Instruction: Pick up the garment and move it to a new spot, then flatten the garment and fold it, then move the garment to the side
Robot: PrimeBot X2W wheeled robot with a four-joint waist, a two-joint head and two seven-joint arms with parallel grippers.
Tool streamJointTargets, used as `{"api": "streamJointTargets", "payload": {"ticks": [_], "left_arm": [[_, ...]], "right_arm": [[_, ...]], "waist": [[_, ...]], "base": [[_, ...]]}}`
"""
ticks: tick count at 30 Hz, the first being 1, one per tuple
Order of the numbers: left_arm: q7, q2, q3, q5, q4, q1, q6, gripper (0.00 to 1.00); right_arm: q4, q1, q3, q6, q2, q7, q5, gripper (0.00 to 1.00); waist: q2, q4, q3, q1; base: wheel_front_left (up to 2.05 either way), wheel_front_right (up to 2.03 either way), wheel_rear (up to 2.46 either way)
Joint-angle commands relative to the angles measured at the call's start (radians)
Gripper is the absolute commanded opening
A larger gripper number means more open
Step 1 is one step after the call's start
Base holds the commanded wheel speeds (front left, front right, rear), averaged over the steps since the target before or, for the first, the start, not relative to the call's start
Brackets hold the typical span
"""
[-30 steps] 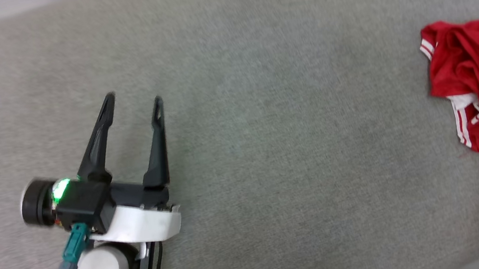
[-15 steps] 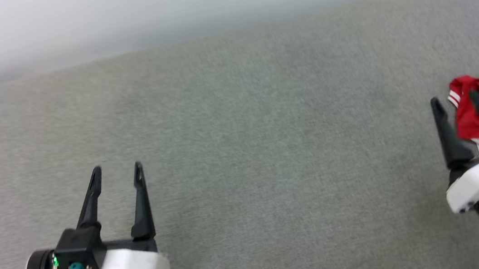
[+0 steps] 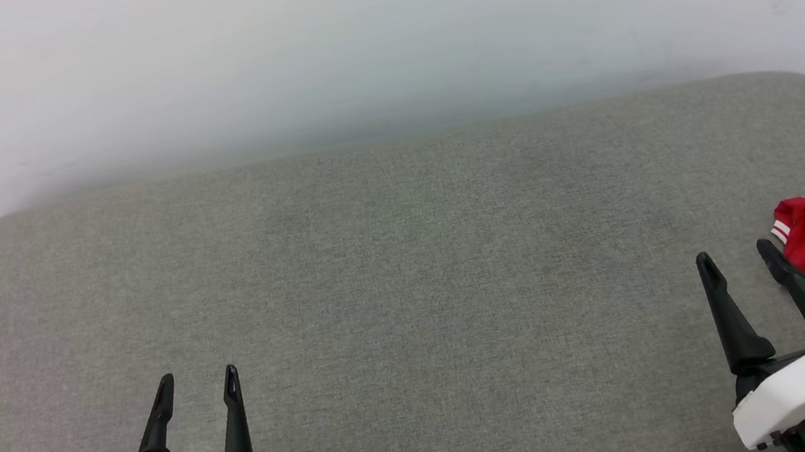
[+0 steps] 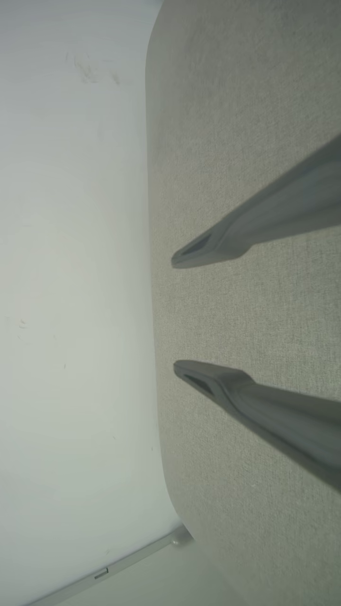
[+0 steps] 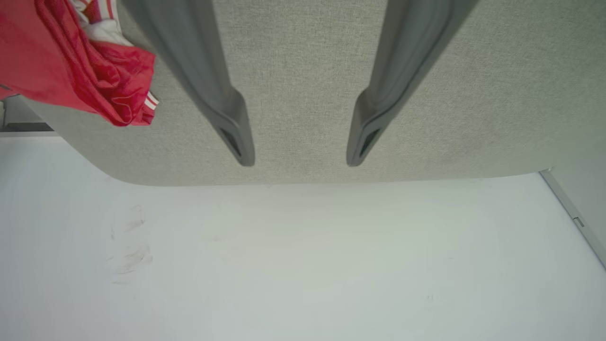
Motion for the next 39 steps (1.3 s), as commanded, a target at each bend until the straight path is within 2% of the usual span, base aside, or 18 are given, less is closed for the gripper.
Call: {"api": "streamJointTargets", "payload": {"ticks": [1, 22, 23, 26, 39], "left_arm": [[-0.006, -0.001, 0.000, -0.003, 0.000, 0.010, 0.001, 1.00], [-0.007, -0.002, -0.009, -0.015, 0.020, -0.005, 0.001, 1.00], [0.001, -0.001, -0.008, -0.011, 0.021, 0.005, -0.001, 0.00], [0.005, -0.009, -0.009, -0.026, 0.043, 0.014, -0.003, 0.00], [0.066, -0.029, 0.029, -0.269, 0.076, -0.024, -0.039, 0.00]], "right_arm": [[-0.010, 0.011, 0.001, 0.000, 0.005, -0.005, -0.001, 1.00], [-0.019, 0.016, 0.006, 0.000, 0.005, 0.004, -0.005, 1.00], [-0.016, 0.025, 0.007, 0.000, 0.009, 0.005, -0.007, 0.00], [0.011, 0.032, 0.009, 0.000, 0.013, 0.006, 0.008, 0.00], [0.076, 0.000, -0.008, 0.000, 0.021, 0.008, 0.253, 0.00]], "waist": [[0.0000, -0.003, -0.007, 0.0002], [0.0000, 0.001, -0.014, 0.0002], [0.0000, 0.001, -0.015, 0.0002], [0.0000, 0.001, -0.015, 0.0002], [0.0000, 0.005, -0.013, 0.0002]], "base": [[0.00, 0.00, 0.00], [0.00, 0.00, 0.00], [0.00, 0.00, 0.00], [0.00, 0.00, 0.00], [0.00, 0.00, 0.00]]}}
